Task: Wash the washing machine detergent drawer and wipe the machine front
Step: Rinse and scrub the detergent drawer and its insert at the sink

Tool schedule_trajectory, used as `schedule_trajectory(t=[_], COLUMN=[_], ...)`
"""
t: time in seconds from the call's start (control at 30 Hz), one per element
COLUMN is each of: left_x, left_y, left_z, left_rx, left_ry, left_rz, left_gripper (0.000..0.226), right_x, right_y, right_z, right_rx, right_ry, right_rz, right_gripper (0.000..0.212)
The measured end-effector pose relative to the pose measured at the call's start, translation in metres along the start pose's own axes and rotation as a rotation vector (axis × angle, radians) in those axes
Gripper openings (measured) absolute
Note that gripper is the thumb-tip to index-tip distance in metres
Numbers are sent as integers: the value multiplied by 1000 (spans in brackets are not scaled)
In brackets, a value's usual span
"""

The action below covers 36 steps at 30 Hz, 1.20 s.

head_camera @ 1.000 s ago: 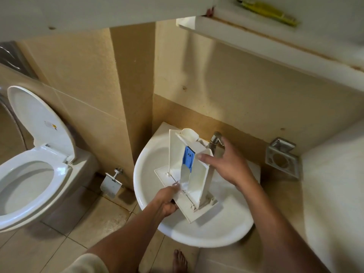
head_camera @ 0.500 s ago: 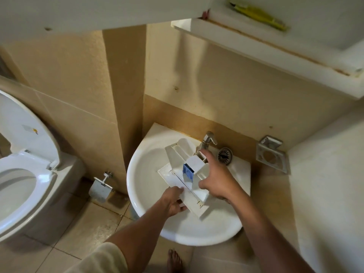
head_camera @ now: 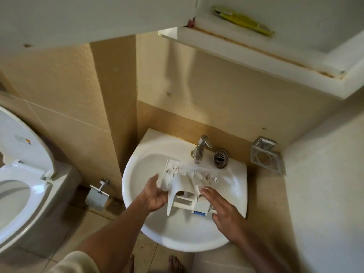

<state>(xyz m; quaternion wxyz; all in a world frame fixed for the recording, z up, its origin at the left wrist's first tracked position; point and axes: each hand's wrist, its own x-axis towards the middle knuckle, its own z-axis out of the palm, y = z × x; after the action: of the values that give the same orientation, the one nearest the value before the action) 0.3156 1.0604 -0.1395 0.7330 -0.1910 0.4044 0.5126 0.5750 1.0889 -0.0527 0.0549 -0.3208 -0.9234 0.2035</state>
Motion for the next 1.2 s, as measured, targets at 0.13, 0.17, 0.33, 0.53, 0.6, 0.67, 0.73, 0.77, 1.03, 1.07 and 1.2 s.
schedule_trajectory(t=[0.13,0.17,0.33,0.53,0.6,0.67,0.73,0.77,1.03,1.07,1.2], left_x=[-10,-11,2,7,7,5,0,-1,-16,-17,-22], left_y=[5,3,-9,-20,-22,-23,-21,-19,2,3,8], left_z=[38,47,74,72,65,59,52,48,12,7,-5], left_rx=[334,423,660,679,676,647,587,569,522,498,425], left_ry=[-118,-121,-39,-125,-173,-170,-140,-138,-187,-173,-130], left_rz=[-33,-25,18,-38,-25,9,35,45,108,119,188], left_gripper=[65,60,62,74,73,65,56,54,64,65,66], right_x=[-9,-11,-17,-37,-39,-33,-25,-20,12,16,26], right_y=[15,18,25,18,13,6,1,-1,-17,-19,-27], right_z=[16,17,17,23,27,27,30,32,43,47,55], right_rx=[-126,-153,-245,242,569,860,1066,1180,1391,1349,1251], right_ry=[64,59,54,187,227,321,323,286,150,153,135], right_rz=[-28,-26,35,239,407,647,839,889,959,965,912], right_gripper=[94,87,75,86,86,82,80,82,72,82,75])
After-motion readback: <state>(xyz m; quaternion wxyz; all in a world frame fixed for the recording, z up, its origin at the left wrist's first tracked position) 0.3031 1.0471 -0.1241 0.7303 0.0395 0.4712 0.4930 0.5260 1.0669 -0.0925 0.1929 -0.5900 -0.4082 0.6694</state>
